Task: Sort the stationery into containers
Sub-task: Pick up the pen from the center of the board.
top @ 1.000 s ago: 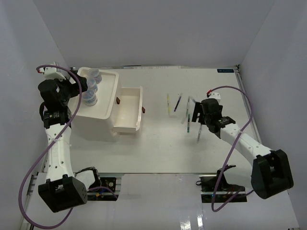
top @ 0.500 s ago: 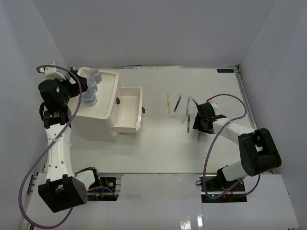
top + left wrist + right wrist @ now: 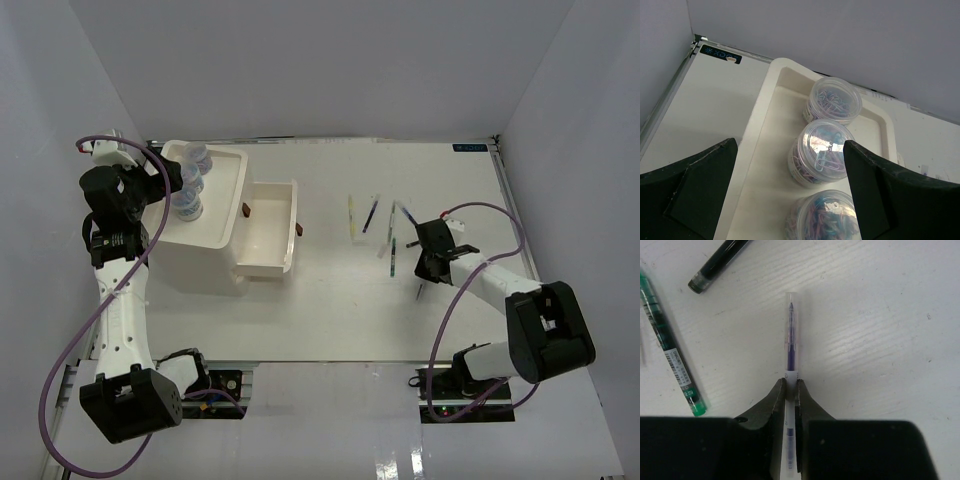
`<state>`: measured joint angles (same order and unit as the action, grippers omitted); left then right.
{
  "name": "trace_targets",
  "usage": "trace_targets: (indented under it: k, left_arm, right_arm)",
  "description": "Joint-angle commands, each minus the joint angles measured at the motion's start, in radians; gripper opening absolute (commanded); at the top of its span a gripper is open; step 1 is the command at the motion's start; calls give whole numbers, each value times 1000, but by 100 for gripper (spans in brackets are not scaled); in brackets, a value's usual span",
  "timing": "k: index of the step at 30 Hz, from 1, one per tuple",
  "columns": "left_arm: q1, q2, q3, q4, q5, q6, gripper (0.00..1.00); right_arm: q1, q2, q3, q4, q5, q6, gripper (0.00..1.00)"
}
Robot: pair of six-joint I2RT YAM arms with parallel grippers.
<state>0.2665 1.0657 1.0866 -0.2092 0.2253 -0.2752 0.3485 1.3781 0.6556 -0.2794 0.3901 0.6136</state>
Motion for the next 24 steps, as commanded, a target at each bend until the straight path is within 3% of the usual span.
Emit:
trace_targets:
  k: [1,7,9,16,24]
  left_arm:
    - [4,-27,-4,2,8,-5,98]
    - [4,-30,-5,2,6,-7,98]
    - [4,-30,-5,4,6,-7,98]
    - [4,-33,-8,4,2,-4,98]
    - [4,-32,-11,8,-1,-2,98]
  right_arm:
    - [3,-69,-2,-55,3,-5,8]
    - [46,-231,61,35,-215,-69,8]
    - [101,-226,174,28,-235,-66,8]
    - [352,8,552,48,-234,-20,11]
    - [492,339,927,108,-215,52,15]
